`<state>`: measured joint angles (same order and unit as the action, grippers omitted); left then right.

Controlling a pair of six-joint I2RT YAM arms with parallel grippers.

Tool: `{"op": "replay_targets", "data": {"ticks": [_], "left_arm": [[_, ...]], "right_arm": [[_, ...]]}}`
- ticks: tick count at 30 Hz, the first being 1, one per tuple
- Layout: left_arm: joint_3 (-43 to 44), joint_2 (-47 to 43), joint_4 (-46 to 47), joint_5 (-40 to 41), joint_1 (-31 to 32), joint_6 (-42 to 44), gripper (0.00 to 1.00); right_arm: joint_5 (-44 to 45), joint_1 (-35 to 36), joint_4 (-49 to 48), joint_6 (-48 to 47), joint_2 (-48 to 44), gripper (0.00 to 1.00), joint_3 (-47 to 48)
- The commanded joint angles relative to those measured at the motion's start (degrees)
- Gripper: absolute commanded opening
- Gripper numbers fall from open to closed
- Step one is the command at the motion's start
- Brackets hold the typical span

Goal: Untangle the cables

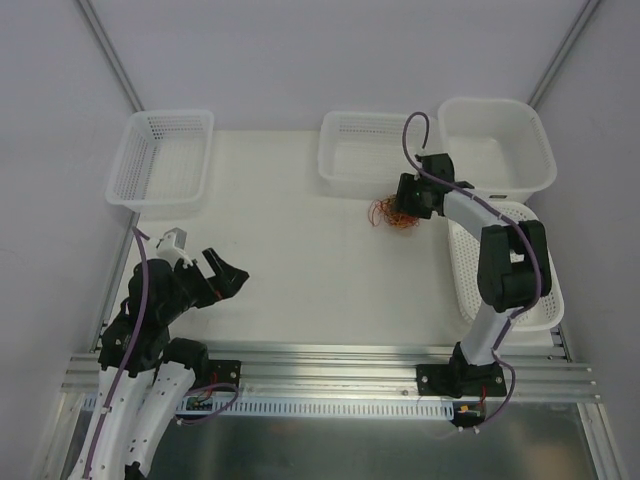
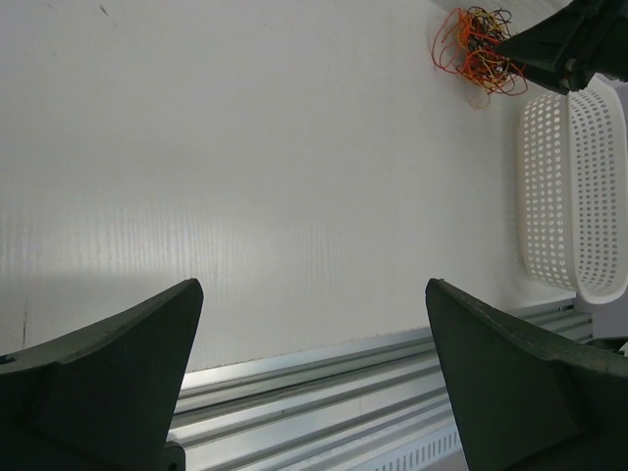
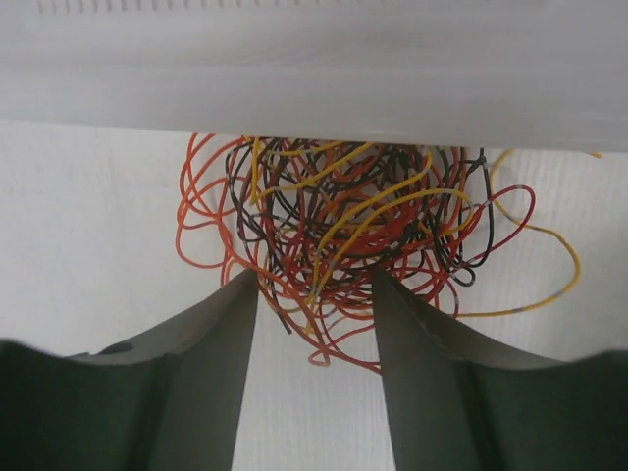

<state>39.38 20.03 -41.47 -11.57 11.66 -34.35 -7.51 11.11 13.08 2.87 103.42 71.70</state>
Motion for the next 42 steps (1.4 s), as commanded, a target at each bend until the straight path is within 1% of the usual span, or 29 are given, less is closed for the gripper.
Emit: {"op": "replay_targets", "data": {"ticks": [1,2,4,5,7,8,10,11,13,14,16,17,20,23,24,25,27,28,30,31,33,34,35,36,37,38,39,40,42], "left_arm": [[0.4,1.2,0.9,-1.7,0.5,-1.9,0.99],[0.4,1.6,1.0,-1.7,0.5,-1.9,0.99],[0.4,2.2,1.0,-2.0,0.5,-2.3,0.99],[0.3,2.6,1.0,-2.0,0.5,-2.4,0.99],[0.1,3.4,1.0,-2.7,0.5,-2.7,0.99],[0.1,4.6,1.0,-3.4,0.5,-2.7,0.99],[0.1,6.0,1.0,-4.2,0.5,-2.7,0.99],[0.0,7.5,1.0,-5.2,0.5,-2.7,0.99],[-0.1,10.2,1.2,-6.4,0.5,-2.6,0.99],[-0.3,11.2,1.3,-7.1,0.5,-2.6,0.99],[-0.4,14.1,1.6,-9.6,0.5,-2.5,0.99],[-0.5,15.1,1.7,-10.5,0.5,-2.5,0.99],[-1.2,18.7,2.5,-13.8,0.5,-3.0,0.99],[-1.9,21.2,4.7,-15.1,0.9,-4.2,0.98],[-2.0,21.6,5.3,-15.1,1.7,-4.7,0.97],[-2.4,22.7,6.0,-14.8,2.1,-5.6,0.96],[-2.5,23.8,8.3,-14.4,4.2,-7.3,0.94],[-2.4,25.0,9.0,-13.7,5.4,-8.0,0.93],[-2.1,26.4,11.0,-12.3,7.8,-10.1,0.92],[-2.0,27.7,11.6,-11.5,10.9,-10.9,0.92],[-1.8,29.1,13.1,-8.1,14.2,-13.3,0.91],[-2.0,30.4,13.4,-6.6,17.2,-14.2,0.91],[-2.2,31.0,13.9,-3.9,18.9,-15.2,0.90],[-2.5,31.6,14.7,-2.9,20.2,-17.2,0.89],[-3.0,32.7,15.3,-1.5,22.8,-18.3,0.86],[-3.3,33.3,15.9,-0.5,23.8,-19.3,0.82],[-3.5,33.9,17.0,1.8,24.8,-21.1,0.78],[-3.7,35.2,17.4,2.8,25.9,-22.0,0.69],[-3.3,36.5,18.4,5.8,28.8,-24.0,0.62]], "right_arm": [[-1.8,2.5,-3.9,-1.2,0.1,0.51,2.2],[-1.9,3.2,-3.9,-1.4,-0.1,0.39,1.4],[-2.5,5.7,-3.2,-2.2,-1.6,0.29,0.5],[-2.8,7.6,-2.9,-2.3,-2.4,0.19,-0.6],[-3.4,9.6,-2.9,-2.3,-4.4,0.08,-2.3],[-4.0,12.0,-2.9,-1.9,-6.4,0.01,-3.1],[-4.5,14.4,-2.7,-1.3,-8.5,0.01,-5.4],[-4.5,17.3,-2.8,-0.5,-10.4,0.01,-6.2],[-4.5,20.2,-3.2,0.1,-12.2,0.01,-8.2],[-4.3,23.2,-3.5,1.2,-13.9,0.01,-8.8],[-4.4,25.8,-4.9,2.2,-15.6,0.01,-10.5],[-3.3,28.1,-5.3,2.6,-16.3,0.01,-11.1],[-0.3,31.1,-6.3,3.9,-17.4,0.01,-13.8],[-1.4,32.1,-7.4,5.9,-16.1,0.01,-16.3],[-2.0,32.4,-7.5,6.2,-16.0,0.04,-16.9],[-2.3,32.6,-7.6,6.8,-16.3,0.13,-17.4],[-2.4,33.4,-8.3,7.7,-17.5,0.29,-19.0],[-2.3,33.7,-8.3,7.8,-19.0,0.44,-19.2],[-2.2,34.4,-7.2,7.7,-20.5,0.53,-19.2],[-1.5,34.6,-6.6,7.6,-22.2,0.58,-19.2],[-0.5,35.1,-4.9,7.7,-24.5,0.62,-19.5],[0.8,35.2,-4.4,7.8,-25.5,0.65,-19.7],[1.6,35.3,-3.2,8.0,-28.1,0.66,-19.8],[2.6,35.4,-2.5,8.2,-29.1,0.66,-20.2],[4.3,35.4,-1.8,8.3,-30.7,0.69,-20.5],[5.2,35.4,-0.6,8.4,-31.8,0.70,-20.6],[5.9,35.4,-0.1,8.4,-34.1,0.72,-21.2],[6.9,35.4,0.4,8.4,-35.0,0.77,-21.3],[7.2,35.4,1.8,8.3,-37.7,0.81,-21.7]]}}
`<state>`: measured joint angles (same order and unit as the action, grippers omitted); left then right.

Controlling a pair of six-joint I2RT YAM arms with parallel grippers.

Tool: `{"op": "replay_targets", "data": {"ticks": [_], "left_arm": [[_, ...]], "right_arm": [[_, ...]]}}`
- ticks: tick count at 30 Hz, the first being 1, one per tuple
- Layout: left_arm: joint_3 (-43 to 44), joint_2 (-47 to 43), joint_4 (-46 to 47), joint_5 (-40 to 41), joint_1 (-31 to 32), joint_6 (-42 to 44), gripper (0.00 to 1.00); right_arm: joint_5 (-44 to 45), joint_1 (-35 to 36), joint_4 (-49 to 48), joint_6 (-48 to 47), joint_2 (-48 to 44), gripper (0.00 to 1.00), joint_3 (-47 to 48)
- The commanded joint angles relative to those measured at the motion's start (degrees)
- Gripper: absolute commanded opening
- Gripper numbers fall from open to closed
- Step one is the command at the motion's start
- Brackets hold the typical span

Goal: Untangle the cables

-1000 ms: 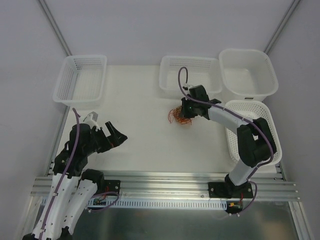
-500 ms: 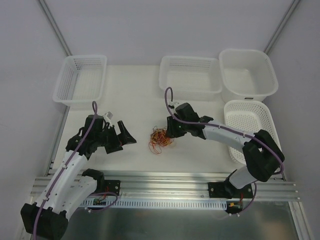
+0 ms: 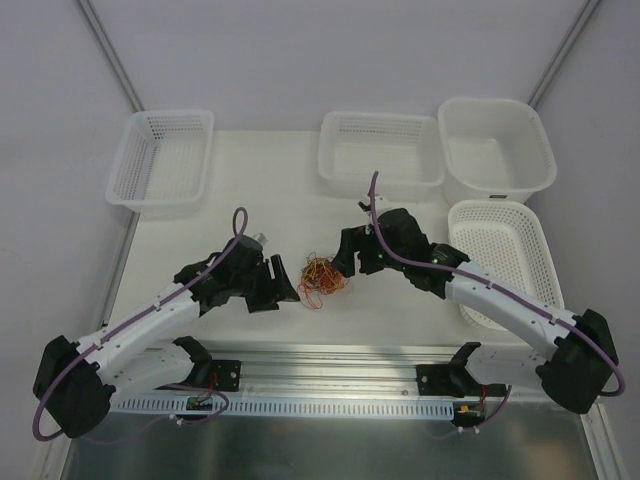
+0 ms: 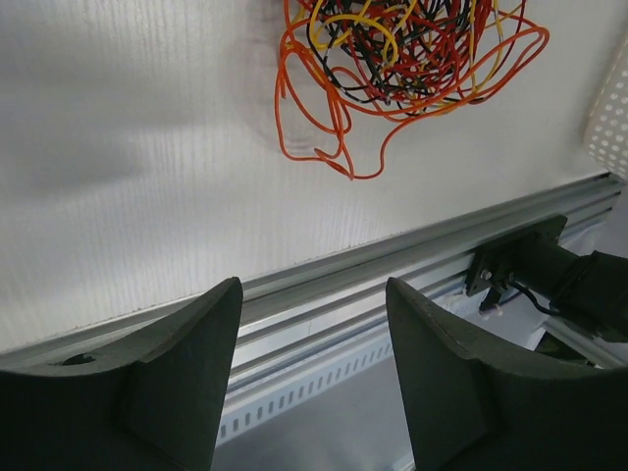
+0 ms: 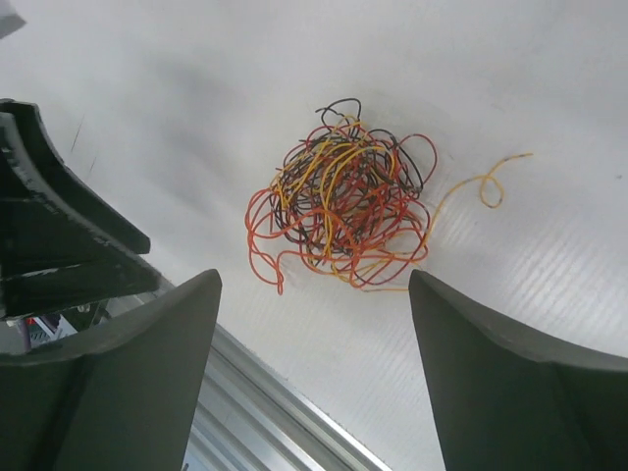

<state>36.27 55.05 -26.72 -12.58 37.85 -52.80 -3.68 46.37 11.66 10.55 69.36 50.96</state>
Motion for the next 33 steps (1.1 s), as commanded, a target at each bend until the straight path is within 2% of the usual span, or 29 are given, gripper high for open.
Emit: {"op": "replay_targets", "data": {"ticks": [1,9,21,24,25,28,29,30,33], "left_arm": [[0.5,3.2,4.5,7.8,3.5,-6.0,0.60],[6.9,16.6,6.9,15.7,11.1,-10.8,0.54],[11.6,26.9,7.2,22.2,14.4,-15.4,0.47],[12.4,28.5,7.2,23.1,14.7,-15.6,0.40],[12.7,28.9,7.1,23.1,14.7,-15.3,0.31],[13.3,29.4,7.1,22.0,14.8,-13.6,0.14],[13.4,29.3,7.1,21.6,14.8,-11.6,0.03],[13.4,28.9,7.1,21.4,14.8,-10.5,0.00],[12.5,26.8,7.0,20.4,14.8,-6.5,0.00]], "right_arm": [[3.2,0.1,3.6,0.7,-4.2,0.84,-1.5],[5.8,0.1,7.2,1.2,-10.9,0.88,-4.6],[4.1,0.1,10.1,-0.4,-21.7,0.88,-10.4],[2.4,0.1,9.5,-0.9,-22.3,0.88,-11.3],[2.1,0.1,8.7,-0.9,-22.0,0.88,-11.6],[1.1,0.1,7.6,-0.8,-19.6,0.88,-10.8],[0.5,0.0,6.5,-0.9,-18.8,0.88,-9.8],[0.1,0.1,5.7,-1.2,-16.7,0.88,-9.5],[0.1,0.0,3.4,-1.0,-12.9,0.88,-7.1]]}}
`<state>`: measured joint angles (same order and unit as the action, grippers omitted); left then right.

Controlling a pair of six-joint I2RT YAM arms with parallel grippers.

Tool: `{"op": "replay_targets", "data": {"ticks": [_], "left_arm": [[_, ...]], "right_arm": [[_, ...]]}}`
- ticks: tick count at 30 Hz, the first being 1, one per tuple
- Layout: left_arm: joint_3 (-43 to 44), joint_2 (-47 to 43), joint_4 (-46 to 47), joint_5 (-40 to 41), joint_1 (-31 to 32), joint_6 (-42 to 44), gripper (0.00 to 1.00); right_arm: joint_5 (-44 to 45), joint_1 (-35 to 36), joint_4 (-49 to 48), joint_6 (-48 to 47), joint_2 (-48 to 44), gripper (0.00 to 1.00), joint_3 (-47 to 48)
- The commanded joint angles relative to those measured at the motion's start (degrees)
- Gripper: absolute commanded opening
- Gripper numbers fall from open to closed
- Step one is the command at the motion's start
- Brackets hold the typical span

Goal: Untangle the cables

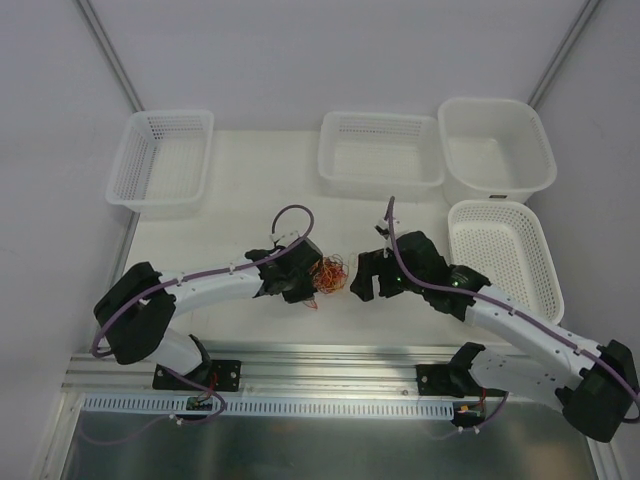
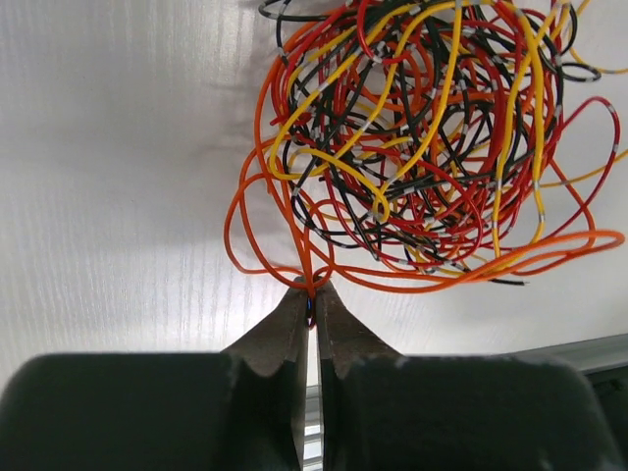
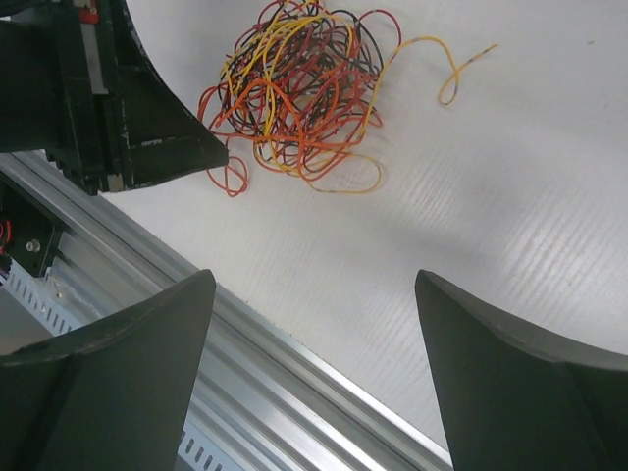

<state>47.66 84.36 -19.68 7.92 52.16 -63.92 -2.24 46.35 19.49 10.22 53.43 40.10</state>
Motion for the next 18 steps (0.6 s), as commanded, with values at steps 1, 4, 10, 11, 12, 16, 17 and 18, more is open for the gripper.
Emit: {"op": "replay_targets", "data": {"ticks": [1,4,10,11,12,16,17,18], "left_arm": [[0.9,-3.1,0.1,-0.9,0.5,5.5,0.00],[-0.8,-6.5,-0.1,-3.0,0.5,8.8,0.00],[-4.1,-13.9,0.0,-5.2,0.5,18.0,0.00],[-4.5,-14.5,-0.1,-5.2,0.4,19.5,0.00],[-5.0,-15.5,-0.1,-5.5,0.5,20.2,0.00],[-5.8,-17.1,0.0,-7.0,0.4,22.4,0.00],[-5.7,-17.3,-0.1,-7.3,0.4,22.9,0.00],[-6.1,-17.6,-0.1,-7.5,0.4,23.0,0.00]], "right_arm": [[-0.9,0.1,-4.3,0.0,6.3,0.88,5.1],[-1.2,0.1,-6.6,1.4,10.3,0.88,7.6],[0.5,0.1,-7.3,2.1,19.9,0.86,15.1],[0.6,0.1,-7.3,2.3,22.3,0.86,16.0],[0.3,0.1,-7.3,2.4,23.6,0.86,18.0],[0.1,0.1,-4.8,5.4,30.8,0.85,22.1],[-0.2,0.1,-5.0,6.0,31.9,0.85,22.6],[-0.6,0.1,-5.2,7.1,34.8,0.84,22.7]]}}
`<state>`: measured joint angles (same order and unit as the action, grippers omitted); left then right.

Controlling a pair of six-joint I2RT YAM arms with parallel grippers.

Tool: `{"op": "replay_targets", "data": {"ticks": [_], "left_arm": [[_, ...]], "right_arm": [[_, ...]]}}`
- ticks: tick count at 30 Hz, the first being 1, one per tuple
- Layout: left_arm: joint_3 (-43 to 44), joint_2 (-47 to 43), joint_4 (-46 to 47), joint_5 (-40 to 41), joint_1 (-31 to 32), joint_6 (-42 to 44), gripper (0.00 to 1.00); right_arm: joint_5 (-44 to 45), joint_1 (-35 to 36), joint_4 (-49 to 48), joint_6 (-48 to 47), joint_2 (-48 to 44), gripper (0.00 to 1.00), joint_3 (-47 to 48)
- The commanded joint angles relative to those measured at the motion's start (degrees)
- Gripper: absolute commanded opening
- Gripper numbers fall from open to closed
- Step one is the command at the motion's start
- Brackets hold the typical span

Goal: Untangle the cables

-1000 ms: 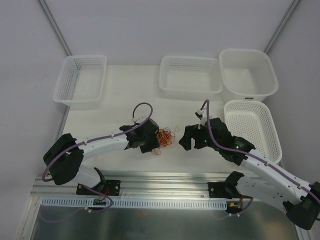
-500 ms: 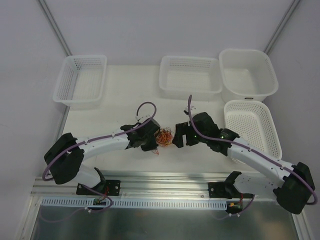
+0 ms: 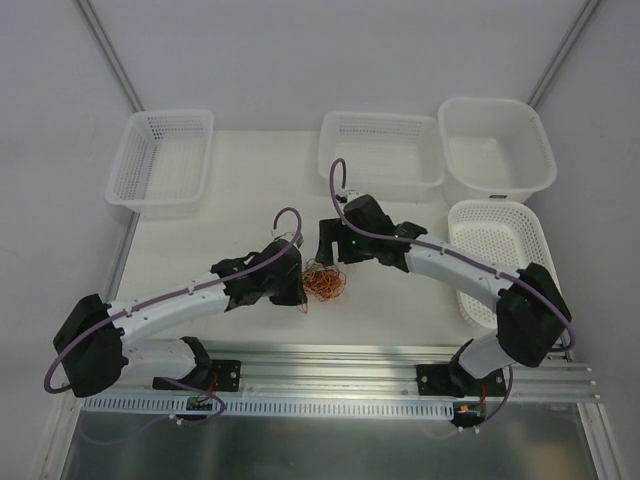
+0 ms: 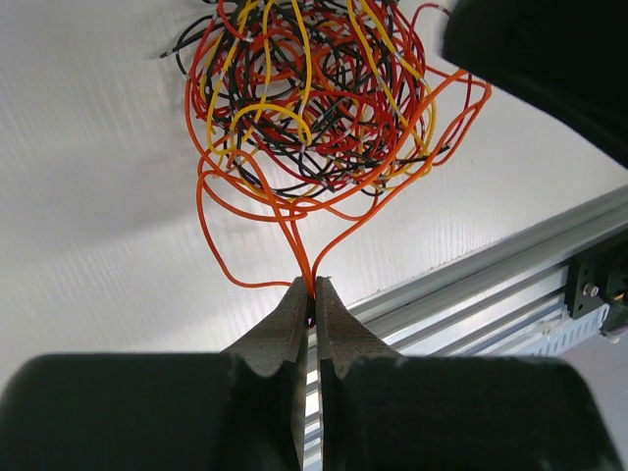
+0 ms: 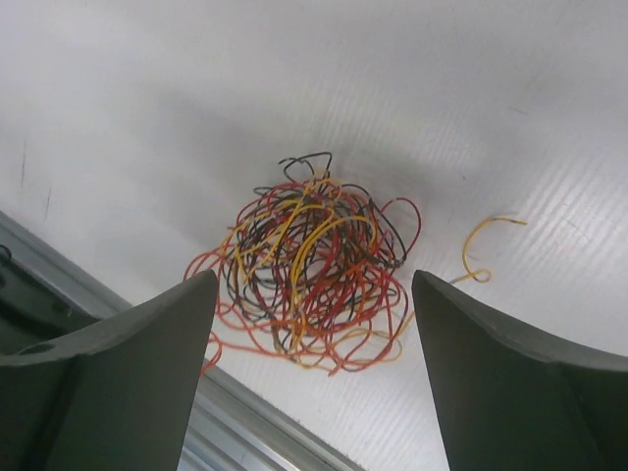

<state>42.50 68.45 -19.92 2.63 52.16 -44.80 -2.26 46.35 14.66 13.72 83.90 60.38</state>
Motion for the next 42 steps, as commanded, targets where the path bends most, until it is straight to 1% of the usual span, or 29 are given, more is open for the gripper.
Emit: {"op": "replay_targets", "data": {"ticks": [1,4,7,8,10,11,13,14,16,17,18,20,21,23,24,26,27,29,31,32,35,36,39,42], "left_arm": [[-1.1,-1.8,0.2,-2.5,0.5,4.0,0.00],[-1.3,-2.2,0.2,-1.3,0.4,4.8,0.00],[-1.2,-2.9,0.1,-1.1,0.4,4.4,0.00],[-1.3,-3.2,0.1,-0.9,0.4,3.5,0.00],[-1.2,-3.5,0.2,-0.4,0.4,3.2,0.00],[-1.0,-3.8,0.1,-0.1,0.4,3.3,0.00],[-0.6,-4.5,-0.6,0.6,0.4,3.5,0.00],[-0.4,-5.6,-1.1,2.0,0.4,3.7,0.00],[0.7,-7.1,-3.4,3.9,0.3,4.4,0.00],[1.4,-8.6,-4.7,5.0,0.0,5.1,0.00],[3.0,-9.5,-7.4,7.7,-0.3,5.4,0.00],[4.8,-12.0,-10.0,9.7,-2.1,6.9,0.00],[6.7,-12.8,-11.5,10.7,-3.4,7.3,0.00],[8.6,-15.3,-15.4,11.1,-5.9,9.3,0.00],[10.5,-16.0,-16.4,11.1,-9.3,9.8,0.00],[12.2,-17.8,-18.6,10.3,-13.1,11.8,0.00],[14.1,-18.2,-19.2,9.8,-16.7,12.5,0.00],[16.2,-18.4,-21.4,9.5,-20.1,14.6,0.00],[20.9,-17.8,-23.7,10.5,-23.2,15.8,0.00],[24.4,-16.9,-25.9,12.0,-23.9,17.3,0.00],[29.7,-15.2,-28.6,16.4,-25.9,19.6,0.00],[32.8,-14.6,-30.0,17.9,-26.2,20.1,0.00],[37.5,-12.6,-32.5,22.7,-27.7,21.9,0.00],[38.8,-11.3,-33.2,24.1,-29.2,22.6,0.00]], "right_arm": [[-1.9,0.1,-1.5,4.2,5.5,0.84,2.7],[-4.8,0.4,-3.1,6.0,10.9,0.83,2.7],[-7.2,0.5,-4.5,6.7,13.9,0.80,1.8],[-7.5,0.5,-4.9,6.7,14.3,0.76,0.7],[-8.1,0.5,-4.6,5.3,14.9,0.70,0.4],[-7.8,0.4,-3.9,4.6,14.9,0.59,0.3],[-5.8,0.1,-2.8,3.2,14.0,0.41,-0.9],[-5.2,-0.3,-2.7,2.4,12.7,0.25,-1.5],[-4.8,-2.6,-2.0,2.0,11.3,0.13,-3.3],[-4.3,-3.4,-1.5,1.5,10.5,0.05,-3.9],[-2.7,-5.1,-0.9,1.0,8.2,0.02,-5.4],[-0.5,-7.2,0.3,0.1,5.8,0.01,-7.0],[1.4,-9.4,1.0,-0.4,3.1,0.01,-7.6],[1.9,-11.8,3.4,-0.8,0.5,0.01,-8.9],[4.4,-14.1,4.1,-1.4,-0.7,0.01,-9.0],[5.9,-16.0,6.8,-2.5,-4.1,0.01,-9.1],[6.8,-17.8,8.6,-3.0,-5.0,0.01,-9.0],[7.7,-19.1,10.1,-4.2,-8.0,0.01,-8.4],[9.2,-20.9,12.4,-4.7,-9.6,0.01,-7.9],[9.6,-21.5,13.0,-4.7,-11.0,0.01,-7.6],[10.1,-23.8,15.4,-5.1,-13.2,0.01,-7.1],[10.0,-24.4,15.8,-5.2,-13.8,0.01,-6.9],[8.9,-25.3,18.1,-5.5,-17.0,0.01,-5.5],[7.5,-25.6,19.6,-6.1,-19.6,0.01,-4.0]]}}
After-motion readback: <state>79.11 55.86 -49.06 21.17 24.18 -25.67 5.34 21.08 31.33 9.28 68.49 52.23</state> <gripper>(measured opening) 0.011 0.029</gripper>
